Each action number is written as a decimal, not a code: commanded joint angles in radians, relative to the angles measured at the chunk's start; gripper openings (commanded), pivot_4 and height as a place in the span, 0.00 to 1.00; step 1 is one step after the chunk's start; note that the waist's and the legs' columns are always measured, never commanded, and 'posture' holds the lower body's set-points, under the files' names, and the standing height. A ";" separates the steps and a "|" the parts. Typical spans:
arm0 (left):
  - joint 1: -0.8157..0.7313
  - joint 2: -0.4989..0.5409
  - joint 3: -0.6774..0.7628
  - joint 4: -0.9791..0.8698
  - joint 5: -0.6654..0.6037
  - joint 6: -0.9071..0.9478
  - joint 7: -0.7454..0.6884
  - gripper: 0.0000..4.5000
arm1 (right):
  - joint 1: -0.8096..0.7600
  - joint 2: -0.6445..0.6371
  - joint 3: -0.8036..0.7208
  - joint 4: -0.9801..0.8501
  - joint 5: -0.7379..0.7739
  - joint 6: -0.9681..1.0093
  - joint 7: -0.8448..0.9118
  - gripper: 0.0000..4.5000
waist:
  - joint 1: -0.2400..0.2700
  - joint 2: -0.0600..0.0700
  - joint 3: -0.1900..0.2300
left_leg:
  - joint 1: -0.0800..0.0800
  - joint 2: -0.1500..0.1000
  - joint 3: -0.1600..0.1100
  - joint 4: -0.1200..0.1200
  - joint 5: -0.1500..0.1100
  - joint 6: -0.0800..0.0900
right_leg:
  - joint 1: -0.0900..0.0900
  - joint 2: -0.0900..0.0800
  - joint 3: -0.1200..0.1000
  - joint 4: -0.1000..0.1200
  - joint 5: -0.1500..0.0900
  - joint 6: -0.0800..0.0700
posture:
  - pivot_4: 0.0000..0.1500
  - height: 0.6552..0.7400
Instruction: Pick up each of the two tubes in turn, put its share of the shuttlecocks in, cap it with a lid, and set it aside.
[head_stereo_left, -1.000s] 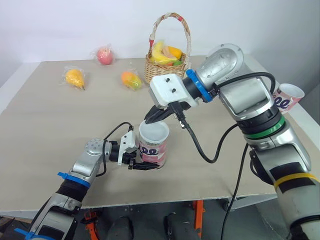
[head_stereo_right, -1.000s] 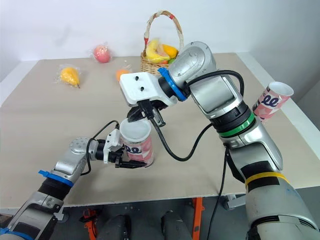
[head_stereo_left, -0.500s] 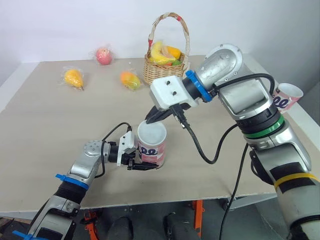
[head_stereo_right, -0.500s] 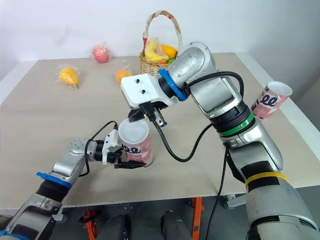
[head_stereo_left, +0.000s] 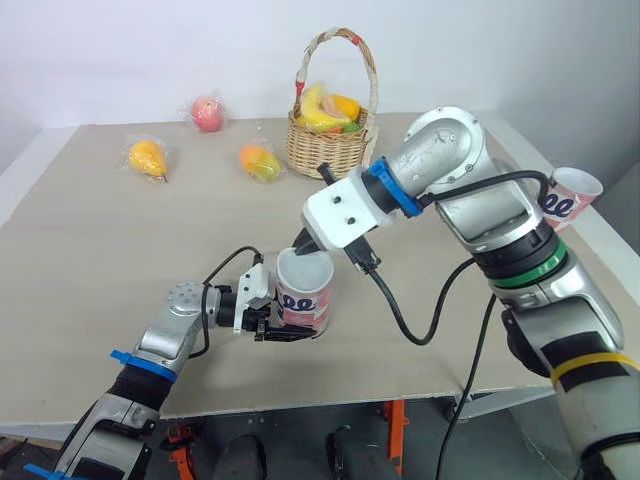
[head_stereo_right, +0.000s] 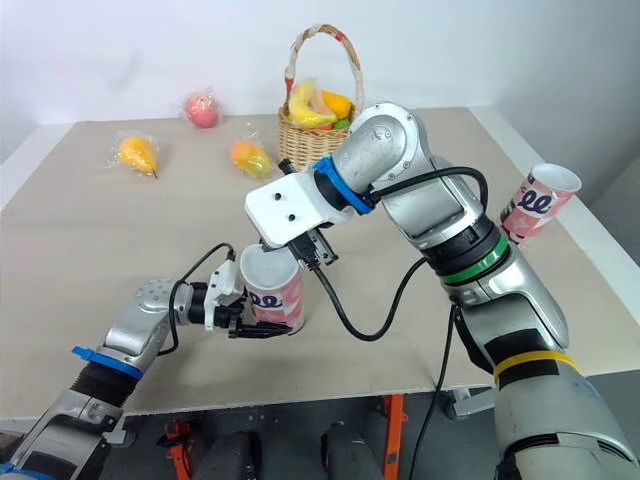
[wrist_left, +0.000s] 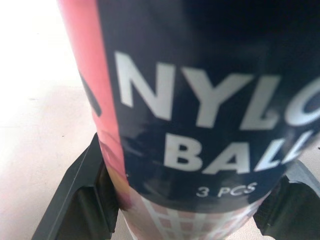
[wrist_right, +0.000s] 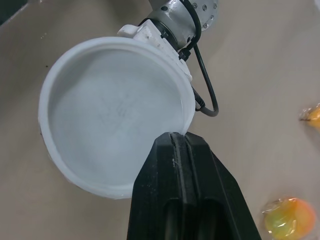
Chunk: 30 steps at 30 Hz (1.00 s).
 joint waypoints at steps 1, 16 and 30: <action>0.030 0.038 0.010 0.040 0.032 0.021 0.018 0.65 | 0.004 0.013 0.007 0.032 -0.011 0.048 0.007 0.31 | -0.002 0.000 0.000 | 0.000 0.001 0.000 0.000 0.000 0.000 | 0.000 0.000 0.000 0.000 0.000 -0.001 | 1.00 1.00; 0.008 0.032 -0.001 0.077 0.031 0.000 0.009 0.65 | -0.092 -0.025 -0.201 0.071 0.235 0.374 0.055 0.40 | -0.003 0.000 0.000 | -0.001 0.002 0.000 -0.002 0.000 0.000 | -0.002 0.001 -0.001 0.000 0.001 -0.002 | 1.00 1.00; 0.008 0.039 0.001 0.082 0.030 -0.004 0.010 0.65 | -0.027 0.036 -0.006 0.018 0.174 0.335 0.037 0.03 | -0.006 0.000 0.000 | -0.001 0.002 0.000 -0.002 0.000 0.000 | -0.003 0.002 0.000 0.000 0.001 -0.003 | 1.00 1.00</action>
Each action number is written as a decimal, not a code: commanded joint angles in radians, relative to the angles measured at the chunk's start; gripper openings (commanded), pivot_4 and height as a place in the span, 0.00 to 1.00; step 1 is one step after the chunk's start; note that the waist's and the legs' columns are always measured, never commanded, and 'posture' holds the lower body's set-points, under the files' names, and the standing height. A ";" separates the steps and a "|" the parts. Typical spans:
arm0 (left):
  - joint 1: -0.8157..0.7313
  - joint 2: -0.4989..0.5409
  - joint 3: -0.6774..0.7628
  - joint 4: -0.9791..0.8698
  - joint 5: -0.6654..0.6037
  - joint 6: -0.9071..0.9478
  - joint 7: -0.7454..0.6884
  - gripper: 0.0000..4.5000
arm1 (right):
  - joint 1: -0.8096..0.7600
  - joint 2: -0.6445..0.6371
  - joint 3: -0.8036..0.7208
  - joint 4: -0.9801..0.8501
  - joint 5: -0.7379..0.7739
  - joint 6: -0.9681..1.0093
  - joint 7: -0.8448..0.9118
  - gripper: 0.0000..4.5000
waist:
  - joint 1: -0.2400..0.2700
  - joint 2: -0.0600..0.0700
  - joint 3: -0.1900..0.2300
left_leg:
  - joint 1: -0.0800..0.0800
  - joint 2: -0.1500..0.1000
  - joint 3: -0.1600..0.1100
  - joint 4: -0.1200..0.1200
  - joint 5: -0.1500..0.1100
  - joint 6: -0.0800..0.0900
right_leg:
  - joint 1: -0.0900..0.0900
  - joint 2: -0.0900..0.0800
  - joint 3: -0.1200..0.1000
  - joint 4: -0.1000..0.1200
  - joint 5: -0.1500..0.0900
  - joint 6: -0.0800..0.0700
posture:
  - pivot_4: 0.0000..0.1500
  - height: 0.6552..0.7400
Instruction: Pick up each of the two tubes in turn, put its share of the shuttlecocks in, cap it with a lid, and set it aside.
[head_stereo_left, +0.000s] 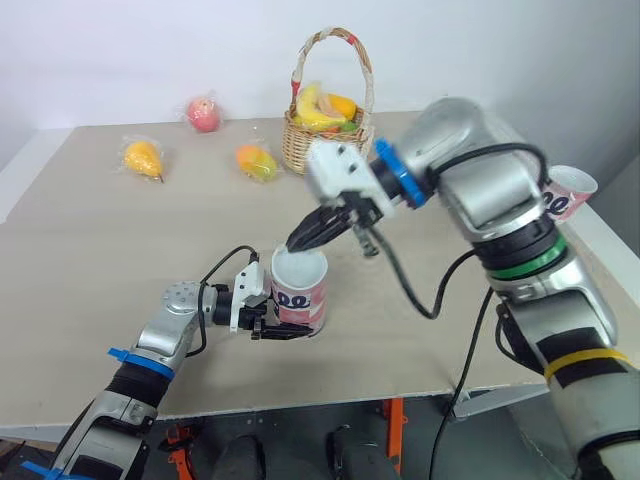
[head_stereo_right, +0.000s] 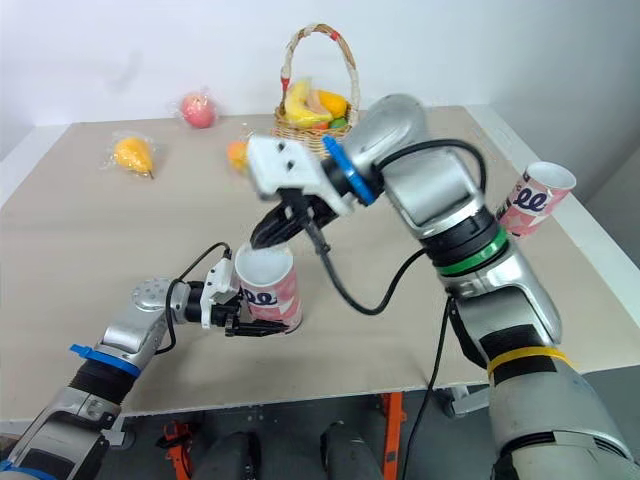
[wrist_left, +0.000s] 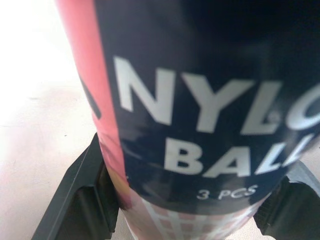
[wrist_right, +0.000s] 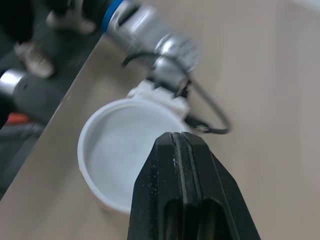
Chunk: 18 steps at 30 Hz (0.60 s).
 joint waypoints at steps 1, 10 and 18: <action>0.024 0.030 0.002 0.041 0.050 0.021 0.029 0.65 | -0.006 0.010 0.033 -0.018 -0.028 -0.035 0.020 0.03 | 0.000 0.000 0.000 | 0.000 0.000 0.000 0.000 0.000 0.000 | 0.000 0.000 0.000 0.000 0.000 0.000 | 1.00 1.00; 0.040 0.039 0.008 0.023 0.046 0.028 0.037 0.65 | 0.018 0.049 0.167 0.033 -0.147 -0.115 0.026 0.03 | -0.009 0.000 -0.001 | 0.001 0.003 0.000 0.000 0.000 0.000 | 0.000 0.002 0.000 0.000 0.000 -0.002 | 1.00 1.00; 0.044 0.042 0.011 0.015 0.042 0.035 0.048 0.65 | 0.066 0.037 0.255 0.093 -0.306 -0.299 0.022 0.03 | -0.018 -0.003 -0.013 | 0.010 0.004 0.000 0.000 0.000 0.000 | 0.007 0.002 -0.001 0.000 -0.001 -0.004 | 1.00 1.00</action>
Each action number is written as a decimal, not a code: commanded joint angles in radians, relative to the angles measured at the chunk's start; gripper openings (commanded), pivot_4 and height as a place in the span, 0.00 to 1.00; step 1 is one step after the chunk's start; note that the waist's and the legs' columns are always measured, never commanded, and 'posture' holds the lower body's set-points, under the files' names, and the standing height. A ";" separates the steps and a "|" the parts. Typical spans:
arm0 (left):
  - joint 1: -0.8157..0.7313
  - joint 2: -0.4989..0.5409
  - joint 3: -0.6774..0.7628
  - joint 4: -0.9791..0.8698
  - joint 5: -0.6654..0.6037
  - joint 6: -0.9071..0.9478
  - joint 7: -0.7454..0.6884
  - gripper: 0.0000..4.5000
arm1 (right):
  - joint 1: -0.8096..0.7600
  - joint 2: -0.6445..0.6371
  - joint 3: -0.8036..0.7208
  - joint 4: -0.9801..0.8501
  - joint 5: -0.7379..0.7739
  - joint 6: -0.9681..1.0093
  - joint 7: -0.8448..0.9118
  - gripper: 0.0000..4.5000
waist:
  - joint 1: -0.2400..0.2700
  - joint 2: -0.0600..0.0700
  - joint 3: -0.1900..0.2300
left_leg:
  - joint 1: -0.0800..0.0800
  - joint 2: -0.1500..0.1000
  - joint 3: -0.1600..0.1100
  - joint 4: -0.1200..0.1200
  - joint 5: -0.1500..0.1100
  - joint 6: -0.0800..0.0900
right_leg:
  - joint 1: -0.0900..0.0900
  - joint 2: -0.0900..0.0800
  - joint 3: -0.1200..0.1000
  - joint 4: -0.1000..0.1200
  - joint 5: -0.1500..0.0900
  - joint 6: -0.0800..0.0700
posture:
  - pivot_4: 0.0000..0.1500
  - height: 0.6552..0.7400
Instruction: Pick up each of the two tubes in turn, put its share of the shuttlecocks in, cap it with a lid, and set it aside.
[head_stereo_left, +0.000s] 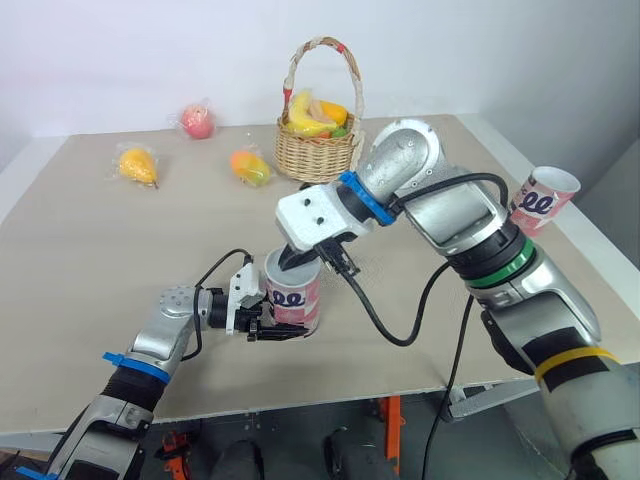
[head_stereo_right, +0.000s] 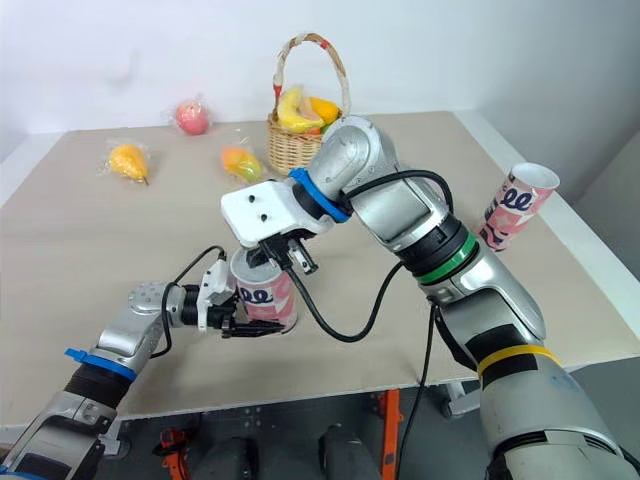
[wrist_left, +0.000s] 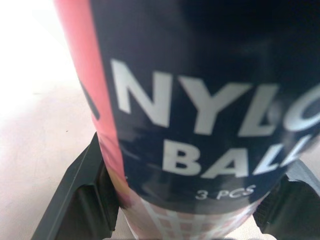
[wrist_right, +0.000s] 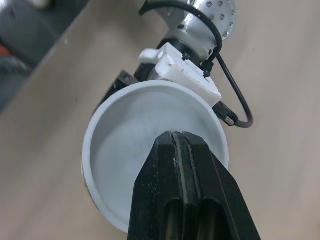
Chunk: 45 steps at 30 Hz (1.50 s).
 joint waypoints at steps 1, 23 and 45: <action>0.021 0.029 0.000 0.019 0.047 0.011 0.017 0.65 | 0.055 0.006 0.099 0.079 -0.084 -0.021 0.022 0.03 | -0.001 0.000 0.000 | 0.002 0.000 0.000 0.000 0.000 0.000 | 0.002 0.000 0.000 -0.001 0.000 0.000 | 1.00 1.00; -0.090 -0.038 -0.015 0.062 0.045 -0.020 0.004 0.65 | 0.412 -0.359 -0.569 -0.283 0.345 0.372 -0.161 0.89 | 0.028 0.000 0.007 | -0.015 -0.009 -0.003 -0.007 -0.003 -0.002 | -0.012 -0.006 0.000 -0.005 -0.002 0.010 | 1.00 1.00; 0.098 0.276 0.178 -0.268 -0.130 0.236 -0.108 0.99 | 0.773 -0.193 -0.440 -0.459 0.408 0.429 -0.474 0.90 | 0.015 -0.008 0.014 | -0.023 -0.008 -0.008 -0.004 -0.004 -0.003 | -0.017 -0.006 -0.005 -0.005 -0.003 0.011 | 1.00 1.00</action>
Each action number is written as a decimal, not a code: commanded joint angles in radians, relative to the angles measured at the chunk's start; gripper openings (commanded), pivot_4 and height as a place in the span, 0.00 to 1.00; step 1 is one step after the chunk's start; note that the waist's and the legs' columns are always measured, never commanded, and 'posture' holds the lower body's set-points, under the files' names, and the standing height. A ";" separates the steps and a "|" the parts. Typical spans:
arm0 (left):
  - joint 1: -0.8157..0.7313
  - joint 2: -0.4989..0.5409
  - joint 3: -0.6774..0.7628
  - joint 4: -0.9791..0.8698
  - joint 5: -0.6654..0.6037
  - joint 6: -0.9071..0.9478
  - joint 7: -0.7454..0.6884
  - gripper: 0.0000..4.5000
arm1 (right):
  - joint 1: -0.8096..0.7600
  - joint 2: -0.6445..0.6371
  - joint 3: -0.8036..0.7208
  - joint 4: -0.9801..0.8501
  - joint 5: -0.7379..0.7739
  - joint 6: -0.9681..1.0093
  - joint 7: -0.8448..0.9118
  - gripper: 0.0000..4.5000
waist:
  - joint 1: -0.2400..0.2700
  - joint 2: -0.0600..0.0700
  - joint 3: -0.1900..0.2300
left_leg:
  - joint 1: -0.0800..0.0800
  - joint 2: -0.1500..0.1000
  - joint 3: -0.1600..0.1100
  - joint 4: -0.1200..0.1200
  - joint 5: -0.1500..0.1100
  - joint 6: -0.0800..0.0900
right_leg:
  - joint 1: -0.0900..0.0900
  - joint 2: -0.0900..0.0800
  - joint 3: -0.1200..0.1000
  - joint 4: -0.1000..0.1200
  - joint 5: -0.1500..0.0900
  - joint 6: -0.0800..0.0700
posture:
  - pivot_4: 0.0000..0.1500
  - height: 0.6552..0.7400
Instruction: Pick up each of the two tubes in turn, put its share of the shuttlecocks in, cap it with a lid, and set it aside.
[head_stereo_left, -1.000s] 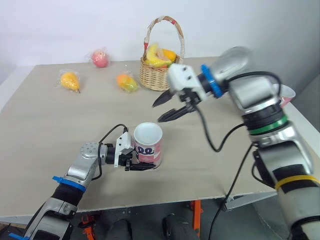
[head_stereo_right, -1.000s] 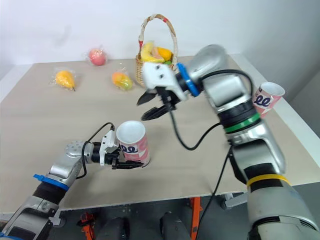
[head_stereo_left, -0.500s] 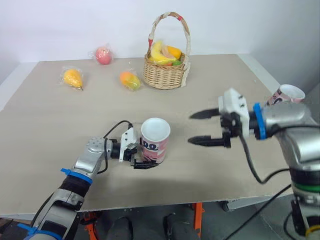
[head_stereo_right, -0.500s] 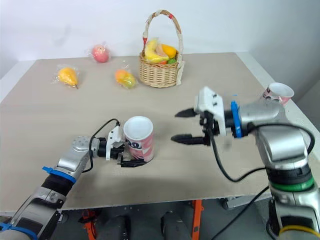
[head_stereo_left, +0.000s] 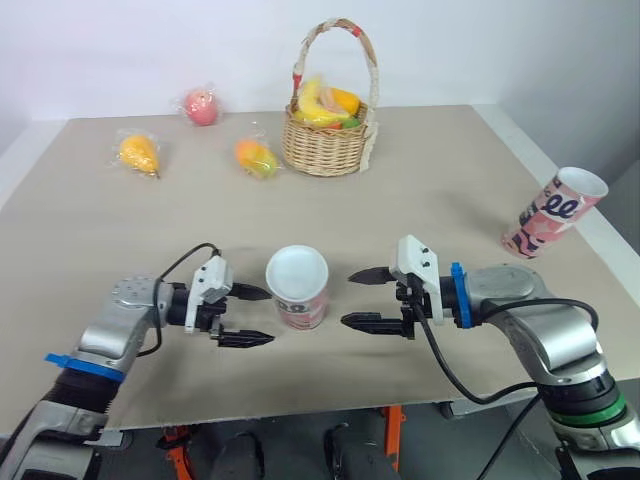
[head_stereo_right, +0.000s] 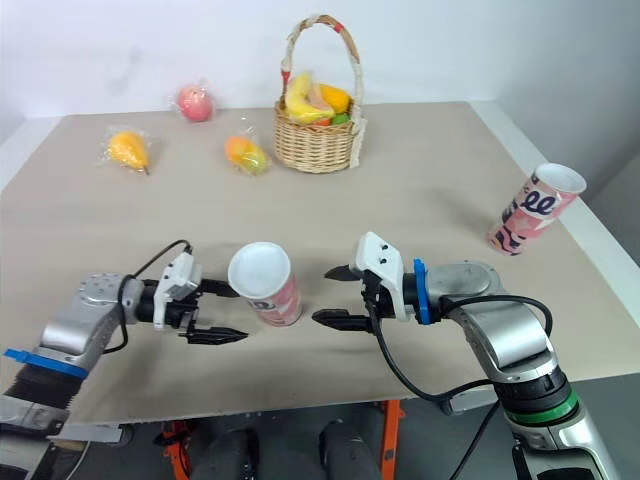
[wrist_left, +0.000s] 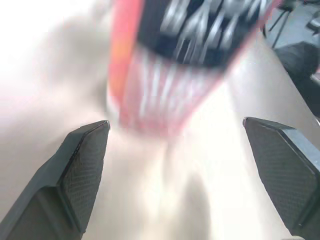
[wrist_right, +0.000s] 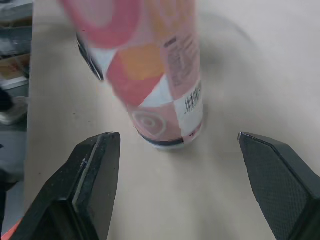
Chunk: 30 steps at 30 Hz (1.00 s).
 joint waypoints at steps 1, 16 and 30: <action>0.044 0.059 0.081 -0.088 -0.054 0.040 0.001 0.99 | -0.039 0.013 0.017 0.014 0.003 -0.040 0.009 0.90 | 0.004 0.000 0.000 | 0.000 0.000 0.000 0.000 0.000 0.000 | 0.000 0.000 0.000 0.000 0.000 0.000 | 1.00 1.00; 0.318 0.166 0.302 -0.342 -0.205 0.138 0.049 0.99 | -0.125 0.108 0.138 0.157 -0.028 -0.159 0.052 0.90 | 0.012 -0.003 0.003 | -0.003 0.002 0.000 0.002 0.000 -0.001 | -0.003 0.000 -0.002 0.001 0.000 -0.002 | 1.00 1.00; 0.348 0.157 0.310 -0.377 -0.203 0.103 0.086 1.00 | -0.172 0.221 0.172 0.281 -0.074 -0.232 0.043 0.95 | 0.013 -0.003 0.003 | -0.003 0.004 0.002 0.004 0.000 -0.001 | -0.004 0.000 -0.005 0.001 0.003 -0.006 | 1.00 1.00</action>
